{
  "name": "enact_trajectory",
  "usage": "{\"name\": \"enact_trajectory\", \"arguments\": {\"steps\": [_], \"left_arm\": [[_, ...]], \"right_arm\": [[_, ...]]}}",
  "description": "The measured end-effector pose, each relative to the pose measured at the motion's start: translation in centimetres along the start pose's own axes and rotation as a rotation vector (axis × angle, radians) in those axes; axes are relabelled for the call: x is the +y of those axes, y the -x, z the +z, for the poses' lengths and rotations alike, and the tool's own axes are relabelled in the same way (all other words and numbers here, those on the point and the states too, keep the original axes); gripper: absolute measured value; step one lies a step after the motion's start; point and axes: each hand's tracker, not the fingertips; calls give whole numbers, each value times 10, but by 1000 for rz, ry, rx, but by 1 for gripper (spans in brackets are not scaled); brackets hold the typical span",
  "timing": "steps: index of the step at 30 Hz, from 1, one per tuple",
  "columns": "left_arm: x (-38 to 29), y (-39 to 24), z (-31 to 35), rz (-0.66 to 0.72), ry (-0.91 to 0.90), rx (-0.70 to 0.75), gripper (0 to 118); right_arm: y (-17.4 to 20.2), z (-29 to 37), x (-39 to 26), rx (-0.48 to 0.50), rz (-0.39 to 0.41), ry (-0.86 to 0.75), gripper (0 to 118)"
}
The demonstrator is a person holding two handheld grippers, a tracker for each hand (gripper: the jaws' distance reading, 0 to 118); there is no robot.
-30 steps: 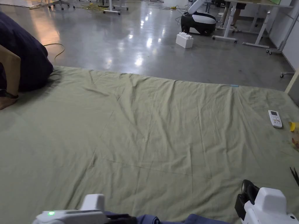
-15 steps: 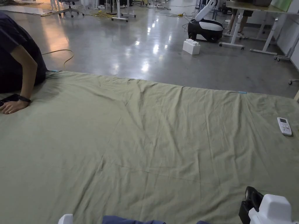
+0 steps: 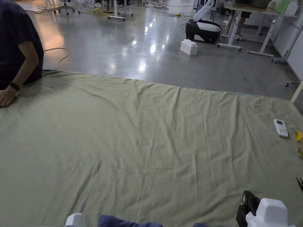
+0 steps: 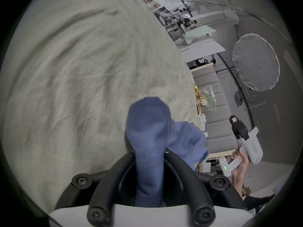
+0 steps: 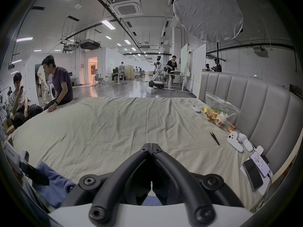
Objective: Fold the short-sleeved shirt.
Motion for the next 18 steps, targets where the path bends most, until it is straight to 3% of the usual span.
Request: {"name": "enact_trajectory", "arguments": {"steps": [7,13,18], "left_arm": [[29,-41,48,-54,-54,17,13],[63,-58,107,-150,-89,305,13],[59,-87,117,-236,-82,538,13]], "right_arm": [[-4,0,0,2,0,0,0],[-7,-2,-2,5,-1,0,0],[-5,-5,-6,13,-10,2,0]]}}
